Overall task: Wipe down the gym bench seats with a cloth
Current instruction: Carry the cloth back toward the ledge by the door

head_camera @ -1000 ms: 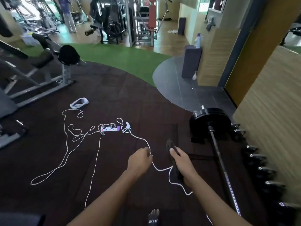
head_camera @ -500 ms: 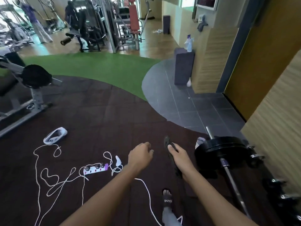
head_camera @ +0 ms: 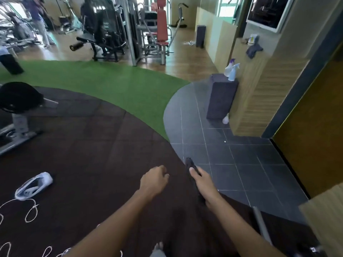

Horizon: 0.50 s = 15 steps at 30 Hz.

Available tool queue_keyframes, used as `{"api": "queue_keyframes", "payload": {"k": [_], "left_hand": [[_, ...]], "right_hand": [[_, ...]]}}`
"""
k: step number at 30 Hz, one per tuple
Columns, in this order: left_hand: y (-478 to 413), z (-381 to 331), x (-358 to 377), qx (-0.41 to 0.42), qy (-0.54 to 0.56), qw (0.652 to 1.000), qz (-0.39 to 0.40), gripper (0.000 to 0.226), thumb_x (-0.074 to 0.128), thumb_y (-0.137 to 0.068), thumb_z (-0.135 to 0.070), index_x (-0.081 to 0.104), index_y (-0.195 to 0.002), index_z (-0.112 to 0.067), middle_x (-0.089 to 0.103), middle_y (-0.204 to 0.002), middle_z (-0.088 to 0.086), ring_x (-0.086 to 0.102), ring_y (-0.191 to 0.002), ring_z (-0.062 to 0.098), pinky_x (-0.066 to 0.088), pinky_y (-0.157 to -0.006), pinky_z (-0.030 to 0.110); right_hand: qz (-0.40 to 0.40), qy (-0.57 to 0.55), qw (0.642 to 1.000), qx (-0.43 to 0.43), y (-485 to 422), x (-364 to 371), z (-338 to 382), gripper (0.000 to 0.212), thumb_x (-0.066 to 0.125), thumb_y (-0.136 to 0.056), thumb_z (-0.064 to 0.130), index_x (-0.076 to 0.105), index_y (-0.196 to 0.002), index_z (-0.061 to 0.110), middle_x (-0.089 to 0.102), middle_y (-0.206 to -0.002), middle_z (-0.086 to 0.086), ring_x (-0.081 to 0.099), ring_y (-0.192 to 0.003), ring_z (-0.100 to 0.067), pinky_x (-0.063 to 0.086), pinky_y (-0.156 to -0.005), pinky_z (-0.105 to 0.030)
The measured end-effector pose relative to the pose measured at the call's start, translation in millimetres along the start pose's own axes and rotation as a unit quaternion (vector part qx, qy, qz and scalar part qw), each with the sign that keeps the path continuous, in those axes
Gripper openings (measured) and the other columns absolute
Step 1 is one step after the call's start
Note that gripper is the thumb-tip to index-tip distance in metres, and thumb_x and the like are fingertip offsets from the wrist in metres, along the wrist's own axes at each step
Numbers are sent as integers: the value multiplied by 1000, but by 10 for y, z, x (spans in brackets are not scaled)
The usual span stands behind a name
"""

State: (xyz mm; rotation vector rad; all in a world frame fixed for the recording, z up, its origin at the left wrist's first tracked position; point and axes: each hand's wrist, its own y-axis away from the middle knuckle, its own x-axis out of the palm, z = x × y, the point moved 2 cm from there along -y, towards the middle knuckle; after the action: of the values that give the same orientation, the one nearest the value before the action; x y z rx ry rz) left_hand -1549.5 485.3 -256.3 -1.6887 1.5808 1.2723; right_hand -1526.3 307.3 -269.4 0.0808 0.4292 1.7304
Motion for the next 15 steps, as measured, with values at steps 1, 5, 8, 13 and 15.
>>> {"api": "queue_keyframes", "payload": {"k": [1,5,8,13,15], "left_hand": [[-320,-3,-43,4,0,1000,1,27,49,-93,-33,62,-114,-21,67,-115,1,62,-107,27,51,-88,39],[-1707,-47,-293,24,-4,1000,3,28,49,-94,-32,62,-114,-19,67,-116,2,62,-106,28,52,-88,41],[-2764,-173,-570,52,-11,999,3,28,48,-94,-30,62,-114,-17,67,-115,3,62,-106,28,51,-87,40],[-4262,-557,-1018,77,-46,996,23,32,46,-95,-30,60,-120,-17,65,-122,7,61,-111,30,47,-88,38],[-4812,-740,-1115,89,-58,994,37,34,46,-95,-30,58,-124,-18,64,-124,8,60,-113,30,47,-89,37]], "right_hand": [[1,-1,1000,-3,-290,23,103,30,51,-102,32,60,-130,23,64,-120,10,61,-114,-15,47,-105,-41],[-11,-10,1000,-23,-1535,139,567,18,49,-104,24,60,-118,26,66,-106,4,63,-93,-10,50,-88,-30],[-34,-3,999,-22,-2472,167,923,23,49,-104,27,61,-122,23,67,-109,2,64,-96,-13,50,-94,-34],[-79,-16,997,2,-3839,43,1478,30,52,-102,27,65,-124,11,69,-113,-5,64,-110,-25,48,-102,-46],[-94,-27,995,10,-4361,-46,1621,29,52,-102,28,66,-120,12,71,-110,-5,66,-107,-24,50,-99,-43]]}}
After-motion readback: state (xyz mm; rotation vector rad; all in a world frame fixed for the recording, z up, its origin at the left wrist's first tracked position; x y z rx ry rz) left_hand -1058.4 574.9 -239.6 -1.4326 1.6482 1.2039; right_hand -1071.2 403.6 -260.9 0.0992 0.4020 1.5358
